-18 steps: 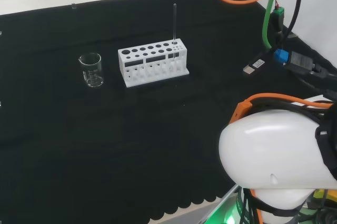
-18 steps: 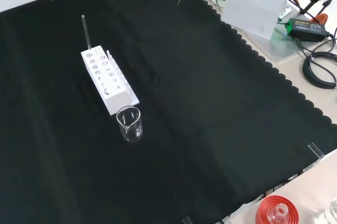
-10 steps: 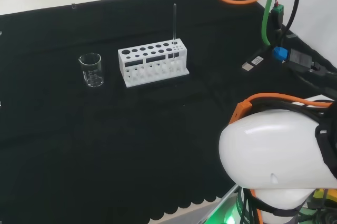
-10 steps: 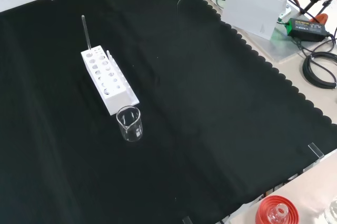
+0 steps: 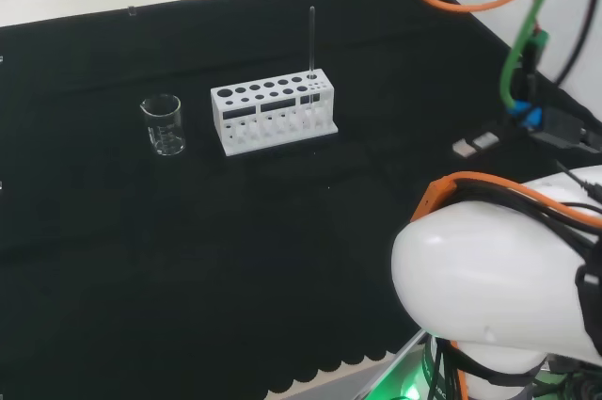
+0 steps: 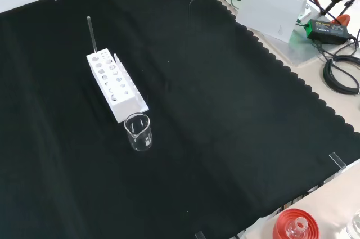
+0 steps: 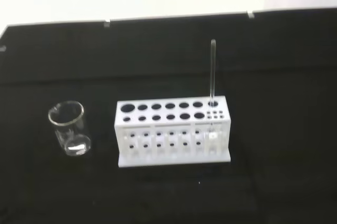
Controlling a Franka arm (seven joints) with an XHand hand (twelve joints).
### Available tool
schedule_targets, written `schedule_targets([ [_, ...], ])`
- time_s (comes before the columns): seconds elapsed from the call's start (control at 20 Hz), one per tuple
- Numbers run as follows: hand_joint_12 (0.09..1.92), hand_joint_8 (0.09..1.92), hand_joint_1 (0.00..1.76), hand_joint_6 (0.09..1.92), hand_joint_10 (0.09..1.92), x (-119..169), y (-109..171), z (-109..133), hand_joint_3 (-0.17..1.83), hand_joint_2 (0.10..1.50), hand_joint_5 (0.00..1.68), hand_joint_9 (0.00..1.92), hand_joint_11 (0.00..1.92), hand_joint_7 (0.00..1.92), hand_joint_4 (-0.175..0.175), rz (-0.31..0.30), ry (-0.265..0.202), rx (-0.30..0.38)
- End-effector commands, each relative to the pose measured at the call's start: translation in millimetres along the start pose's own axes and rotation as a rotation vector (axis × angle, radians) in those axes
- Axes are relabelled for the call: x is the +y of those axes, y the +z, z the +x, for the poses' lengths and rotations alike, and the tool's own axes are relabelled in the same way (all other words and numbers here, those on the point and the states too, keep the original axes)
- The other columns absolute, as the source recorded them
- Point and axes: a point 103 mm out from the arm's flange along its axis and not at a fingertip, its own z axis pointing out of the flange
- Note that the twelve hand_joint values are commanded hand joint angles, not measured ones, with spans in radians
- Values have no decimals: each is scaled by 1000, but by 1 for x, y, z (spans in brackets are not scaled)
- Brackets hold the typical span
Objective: Take the glass rod from the white test tube rack.
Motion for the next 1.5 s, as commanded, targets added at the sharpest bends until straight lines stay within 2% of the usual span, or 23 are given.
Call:
schedule_targets([
  [0.05, 1311, 87, 435, 87, 703, -35, -8, -1, 119, 905, 1, 0, 0, 96, 115, -12, -5, 12],
  [0.3, 1342, 124, 440, 87, 753, -33, -7, -4, 115, 908, 13, 0, 0, 109, 111, 29, 5, -8],
  [0.5, 1345, 143, 440, 87, 772, -32, -7, -4, 114, 909, 18, 0, 0, 112, 110, 4, 25, 10],
  [0.6, 1350, 236, 441, 87, 784, -32, -7, -4, 109, 912, 21, 0, 0, 78, 110, -14, 36, 21],
  [0.7, 1354, 375, 441, 87, 802, -36, -9, -26, 104, 914, 24, 0, 0, 26, 110, -14, 55, 53],
  [0.85, 1366, 467, 441, 87, 818, -33, -17, -37, 101, 916, 32, 0, 0, 2, 108, -15, 53, 43],
  [1.15, 1408, 558, 440, 87, 873, -11, -25, -48, 100, 918, 54, 0, 0, 7, 104, -3, 70, 25],
  [1.3, 1426, 584, 440, 87, 892, 10, -28, -53, 101, 920, 64, 0, 0, 11, 102, -2, 75, 25],
  [1.4, 1436, 597, 440, 87, 907, 14, -29, -54, 101, 922, 70, 0, 0, 14, 101, -17, 78, 21],
  [1.5, 1443, 607, 440, 87, 920, 25, -29, -56, 102, 922, 76, 0, 0, 18, 99, 4, 81, 24],
])
